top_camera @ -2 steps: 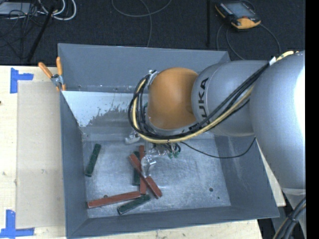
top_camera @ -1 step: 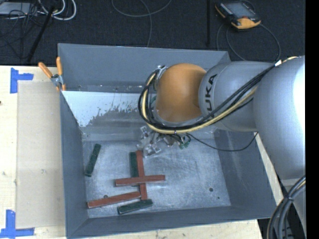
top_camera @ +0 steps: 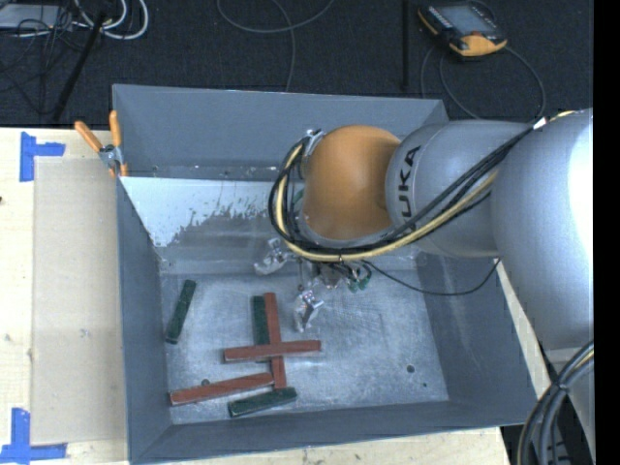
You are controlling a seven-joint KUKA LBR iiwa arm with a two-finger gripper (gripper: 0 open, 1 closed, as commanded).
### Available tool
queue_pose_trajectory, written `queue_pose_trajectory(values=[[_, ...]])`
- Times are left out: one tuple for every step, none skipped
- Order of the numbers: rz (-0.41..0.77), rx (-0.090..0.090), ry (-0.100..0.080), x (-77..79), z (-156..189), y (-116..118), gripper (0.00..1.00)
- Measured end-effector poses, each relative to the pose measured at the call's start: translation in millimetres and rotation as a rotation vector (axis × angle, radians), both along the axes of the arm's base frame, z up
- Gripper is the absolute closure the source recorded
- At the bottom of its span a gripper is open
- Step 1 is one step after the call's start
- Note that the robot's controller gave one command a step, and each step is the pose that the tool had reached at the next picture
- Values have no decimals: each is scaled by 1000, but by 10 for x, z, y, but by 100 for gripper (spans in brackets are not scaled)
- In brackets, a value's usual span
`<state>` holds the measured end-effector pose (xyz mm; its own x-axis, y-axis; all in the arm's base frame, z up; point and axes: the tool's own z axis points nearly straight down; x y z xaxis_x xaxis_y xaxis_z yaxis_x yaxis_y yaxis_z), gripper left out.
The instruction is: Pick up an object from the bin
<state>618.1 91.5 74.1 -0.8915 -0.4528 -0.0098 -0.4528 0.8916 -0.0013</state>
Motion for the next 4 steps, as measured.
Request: queue_pose_trajectory(values=[[0,0,0,0,1,0,0],[384,-2,-9,-287,23,403,100],[383,-2,-9,-287,24,402,100],[352,-3,5,-360,1483,297,100]])
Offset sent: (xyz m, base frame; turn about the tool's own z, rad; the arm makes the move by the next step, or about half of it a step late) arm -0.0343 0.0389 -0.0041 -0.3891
